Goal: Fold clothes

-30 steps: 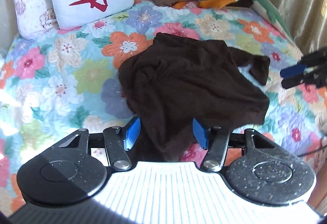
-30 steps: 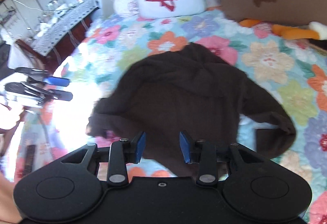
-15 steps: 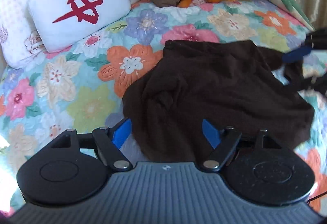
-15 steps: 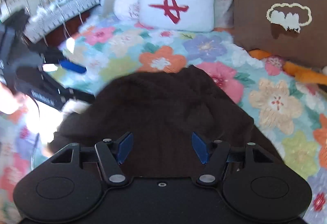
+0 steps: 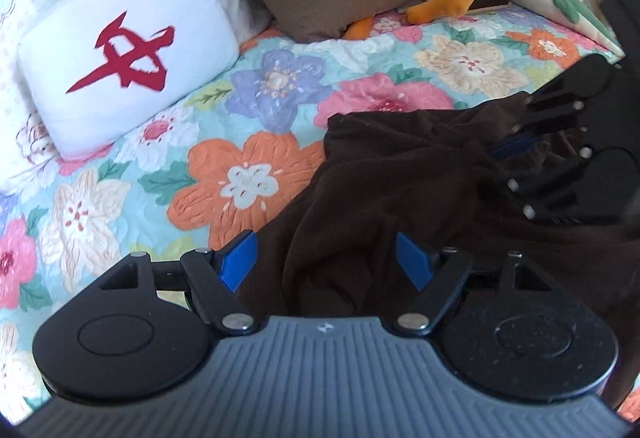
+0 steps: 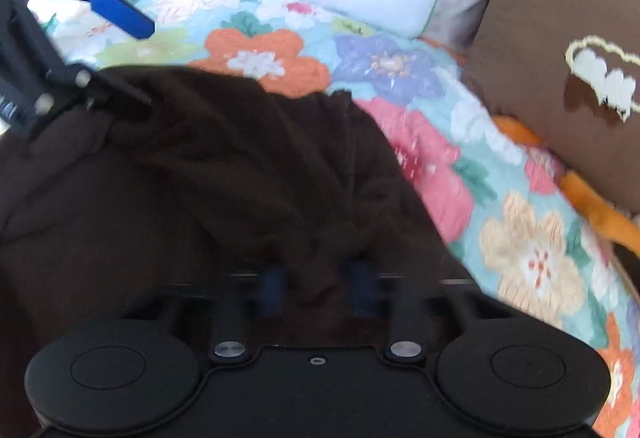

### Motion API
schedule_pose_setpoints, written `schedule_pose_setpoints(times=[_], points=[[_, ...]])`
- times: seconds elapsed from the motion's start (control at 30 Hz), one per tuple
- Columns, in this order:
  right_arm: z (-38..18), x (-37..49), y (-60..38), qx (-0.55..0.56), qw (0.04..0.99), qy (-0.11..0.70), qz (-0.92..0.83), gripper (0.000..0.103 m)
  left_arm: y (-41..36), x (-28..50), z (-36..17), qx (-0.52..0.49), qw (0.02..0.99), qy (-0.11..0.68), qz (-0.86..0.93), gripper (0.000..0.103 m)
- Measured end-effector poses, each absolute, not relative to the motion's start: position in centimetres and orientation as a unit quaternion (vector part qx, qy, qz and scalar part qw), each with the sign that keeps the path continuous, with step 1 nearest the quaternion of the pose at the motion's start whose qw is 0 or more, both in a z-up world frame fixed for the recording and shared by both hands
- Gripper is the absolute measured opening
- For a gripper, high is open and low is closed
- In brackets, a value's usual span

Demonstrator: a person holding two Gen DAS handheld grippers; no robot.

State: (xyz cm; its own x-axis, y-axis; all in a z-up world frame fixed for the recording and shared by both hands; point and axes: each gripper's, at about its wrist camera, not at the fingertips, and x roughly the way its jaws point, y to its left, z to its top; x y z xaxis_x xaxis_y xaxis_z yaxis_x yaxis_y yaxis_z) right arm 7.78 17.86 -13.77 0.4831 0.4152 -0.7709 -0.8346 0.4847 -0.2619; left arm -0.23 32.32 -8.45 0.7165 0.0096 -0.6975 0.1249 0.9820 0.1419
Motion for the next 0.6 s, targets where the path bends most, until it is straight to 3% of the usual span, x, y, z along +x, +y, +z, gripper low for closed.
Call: schedule_pose_setpoints(times=[0.07, 0.23, 0.3, 0.4, 0.43, 0.47, 0.5, 0.6], points=[[-12.8, 8.2, 18.3, -0.312, 0.809, 0.308, 0.391, 0.010, 32.4, -0.2, -8.4, 0.086, 0.926, 0.366, -0.030, 0.076], [-8.8, 8.9, 18.8, -0.272, 0.841, 0.248, 0.397, 0.009, 33.1, 0.4, -8.3, 0.029, 0.932, 0.359, -0.041, 0.077], [-7.2, 9.2, 19.2, -0.257, 0.849, 0.229, 0.401, 0.009, 33.7, 1.1, -8.6, -0.013, 0.930, 0.366, -0.031, 0.085], [-5.1, 9.6, 19.9, -0.228, 0.850, 0.217, 0.423, 0.009, 34.9, 1.7, -8.6, -0.073, 0.933, 0.353, -0.013, 0.084], [-4.5, 9.6, 20.1, -0.219, 0.849, 0.212, 0.432, 0.009, 35.3, 2.0, -8.5, -0.082, 0.934, 0.349, -0.003, 0.078], [-3.9, 9.7, 20.4, -0.211, 0.848, 0.208, 0.439, 0.009, 35.8, 2.3, -8.3, -0.087, 0.933, 0.349, 0.011, 0.048], [-3.5, 9.8, 20.7, -0.204, 0.847, 0.207, 0.446, 0.009, 36.3, 2.8, -8.2, -0.087, 0.930, 0.354, 0.034, 0.010], [-3.4, 10.5, 22.0, -0.199, 0.838, 0.210, 0.463, 0.009, 37.8, 3.3, -6.8, -0.074, 0.923, 0.346, 0.152, 0.010]])
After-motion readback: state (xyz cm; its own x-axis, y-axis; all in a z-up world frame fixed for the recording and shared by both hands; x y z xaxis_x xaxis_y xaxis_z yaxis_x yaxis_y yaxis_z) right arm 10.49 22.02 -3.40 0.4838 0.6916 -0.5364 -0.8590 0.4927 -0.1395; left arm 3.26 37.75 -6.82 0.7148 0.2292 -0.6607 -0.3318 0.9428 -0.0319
